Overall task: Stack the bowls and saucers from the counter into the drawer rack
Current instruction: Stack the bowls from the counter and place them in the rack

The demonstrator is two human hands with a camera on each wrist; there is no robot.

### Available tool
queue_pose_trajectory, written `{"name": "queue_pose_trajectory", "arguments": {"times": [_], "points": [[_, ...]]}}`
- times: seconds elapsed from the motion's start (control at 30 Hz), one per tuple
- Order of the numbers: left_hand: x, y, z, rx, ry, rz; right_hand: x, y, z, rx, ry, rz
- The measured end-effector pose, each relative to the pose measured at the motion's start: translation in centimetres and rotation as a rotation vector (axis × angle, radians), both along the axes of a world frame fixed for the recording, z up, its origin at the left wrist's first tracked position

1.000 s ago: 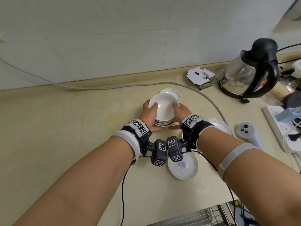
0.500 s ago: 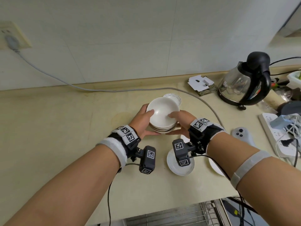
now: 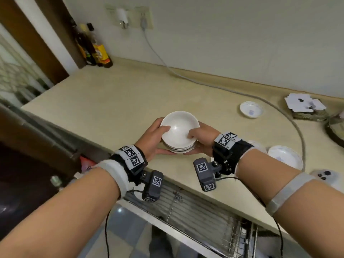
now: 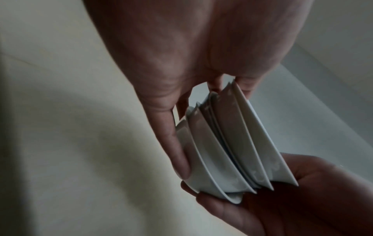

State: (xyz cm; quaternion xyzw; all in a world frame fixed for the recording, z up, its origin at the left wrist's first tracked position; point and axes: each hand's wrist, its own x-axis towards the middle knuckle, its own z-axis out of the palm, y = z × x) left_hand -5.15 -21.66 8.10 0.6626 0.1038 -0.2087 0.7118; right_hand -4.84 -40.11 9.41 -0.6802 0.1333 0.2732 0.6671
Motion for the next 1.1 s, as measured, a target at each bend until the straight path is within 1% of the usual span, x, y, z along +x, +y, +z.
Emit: {"name": "queue_pose_trajectory", "arguments": {"times": [0.1,0.2,0.3,0.33,0.37,0.43,0.47,0.5,0.57,0.6,0.67,0.7,0.8,0.87,1.1], "points": [[-4.7,2.5,-1.0,0.002,0.017,0.114,-2.6,2.5,-1.0,0.012,-0.011,0.150],[-8.1,4.7,-2.3,-0.051,0.048,0.233,-4.4,4.6,-2.2,0.111,0.060,0.191],[-10.6,7.0,-3.6,-0.085,0.095,0.292,-5.9,6.6,-3.5,0.167,0.100,0.245],[-11.1,7.9,-4.4,-0.046,0.116,0.330,-6.4,7.1,-4.1,0.183,0.122,0.247],[-11.5,8.9,-5.6,0.037,0.127,0.390,-6.8,7.5,-4.7,0.201,0.147,0.243],[-12.0,11.0,-8.3,0.296,0.173,0.513,-7.4,8.1,-6.0,0.225,0.196,0.238],[-12.1,12.1,-10.0,0.411,0.220,0.537,-7.6,8.3,-6.6,0.228,0.214,0.242],[-12.4,13.0,-11.6,0.488,0.284,0.543,-7.8,8.5,-7.3,0.225,0.232,0.246],[-12.6,14.3,-14.7,0.567,0.450,0.538,-8.2,8.7,-8.8,0.213,0.273,0.238],[-12.5,15.0,-16.8,0.591,0.520,0.531,-8.4,8.6,-9.6,0.214,0.293,0.223],[-12.2,15.6,-19.6,0.552,0.575,0.519,-8.9,8.4,-10.8,0.213,0.315,0.207],[-12.2,15.5,-19.7,0.487,0.573,0.530,-9.2,8.3,-11.2,0.207,0.320,0.203],[-12.4,14.3,-18.6,0.212,0.567,0.620,-9.5,8.1,-12.2,0.189,0.337,0.221],[-12.8,14.0,-17.8,0.108,0.566,0.608,-9.6,8.1,-13.0,0.185,0.349,0.221],[-13.9,15.1,-17.8,0.045,0.578,0.538,-10.0,8.4,-16.0,0.126,0.432,0.184]]}}
